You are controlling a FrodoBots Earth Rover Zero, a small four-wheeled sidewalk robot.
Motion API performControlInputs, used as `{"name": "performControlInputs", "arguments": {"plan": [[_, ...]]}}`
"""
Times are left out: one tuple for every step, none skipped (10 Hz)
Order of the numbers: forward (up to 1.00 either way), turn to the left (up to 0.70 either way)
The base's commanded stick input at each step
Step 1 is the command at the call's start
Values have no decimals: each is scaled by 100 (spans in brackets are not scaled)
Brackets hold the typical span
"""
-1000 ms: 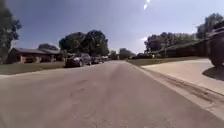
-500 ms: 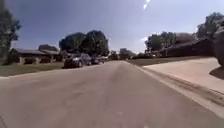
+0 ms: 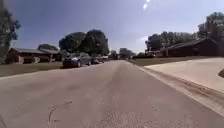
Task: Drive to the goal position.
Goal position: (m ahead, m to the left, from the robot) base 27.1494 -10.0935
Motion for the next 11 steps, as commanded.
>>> {"name": "performControlInputs", "arguments": {"plan": [[70, 0], [70, 0], [70, 0], [70, 0], [70, 0], [70, 0], [70, 0], [70, 0], [70, 0], [70, 0], [70, 0]]}}
